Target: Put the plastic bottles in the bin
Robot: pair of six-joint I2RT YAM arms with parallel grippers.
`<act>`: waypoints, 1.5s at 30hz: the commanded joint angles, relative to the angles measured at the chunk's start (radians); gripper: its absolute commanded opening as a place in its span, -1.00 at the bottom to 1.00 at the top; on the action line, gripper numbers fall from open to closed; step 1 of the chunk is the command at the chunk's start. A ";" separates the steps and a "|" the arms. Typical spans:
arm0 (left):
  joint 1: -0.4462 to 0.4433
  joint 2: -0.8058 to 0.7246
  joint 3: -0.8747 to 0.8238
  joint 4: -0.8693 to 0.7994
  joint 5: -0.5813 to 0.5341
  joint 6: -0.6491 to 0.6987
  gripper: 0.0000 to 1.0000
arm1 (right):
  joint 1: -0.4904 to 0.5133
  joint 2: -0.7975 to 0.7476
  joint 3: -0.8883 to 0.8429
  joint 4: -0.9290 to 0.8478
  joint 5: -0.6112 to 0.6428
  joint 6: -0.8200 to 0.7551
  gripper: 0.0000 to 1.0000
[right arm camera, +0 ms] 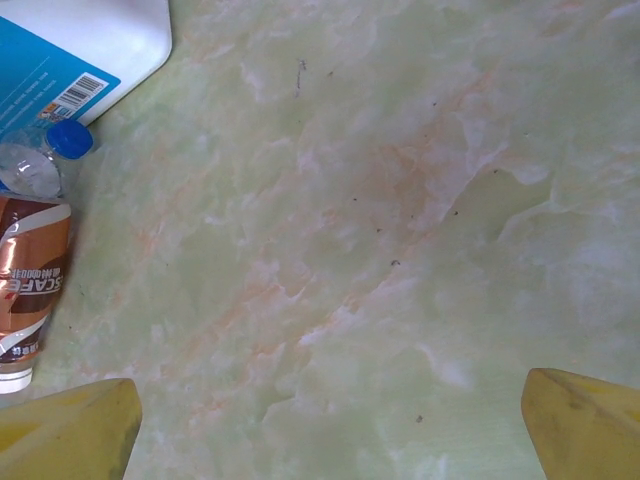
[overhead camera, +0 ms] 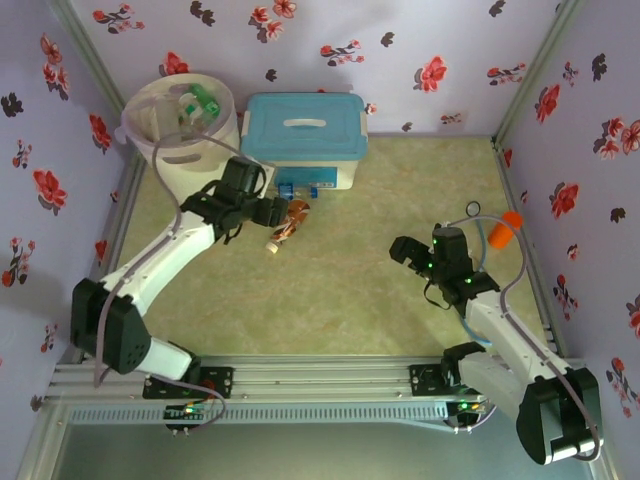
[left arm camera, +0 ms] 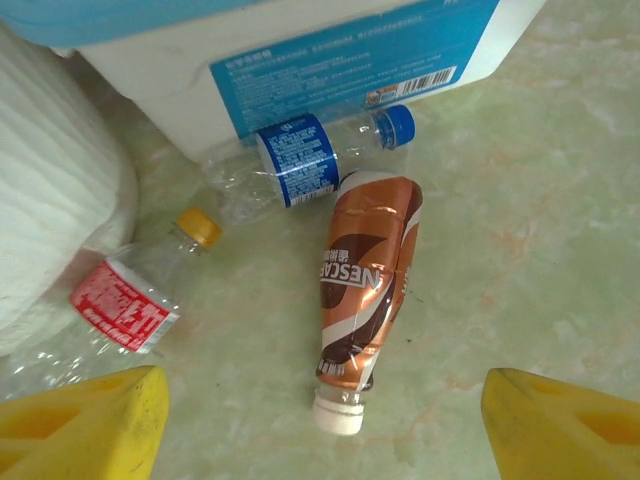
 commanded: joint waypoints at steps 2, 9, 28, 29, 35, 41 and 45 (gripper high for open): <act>-0.003 0.112 -0.008 0.112 -0.005 0.030 0.63 | 0.010 -0.012 0.040 -0.002 0.009 0.009 0.96; -0.012 0.263 0.035 0.123 0.036 0.061 0.66 | 0.013 -0.034 0.037 -0.024 0.027 0.012 0.96; -0.029 0.526 0.168 0.118 0.098 0.045 0.46 | 0.025 -0.034 0.043 -0.038 0.040 0.000 0.97; -0.029 0.533 0.174 0.113 0.098 0.046 0.44 | 0.025 -0.029 0.041 -0.033 0.038 0.004 0.97; -0.031 0.559 0.194 0.094 0.099 0.042 0.24 | 0.025 -0.016 0.037 -0.016 0.022 0.009 0.97; -0.035 0.542 0.220 0.059 0.100 0.046 0.16 | 0.026 -0.027 0.036 -0.024 0.035 0.003 0.97; -0.043 0.502 0.255 0.014 0.099 0.056 0.16 | 0.026 -0.016 0.036 -0.015 0.033 0.004 0.97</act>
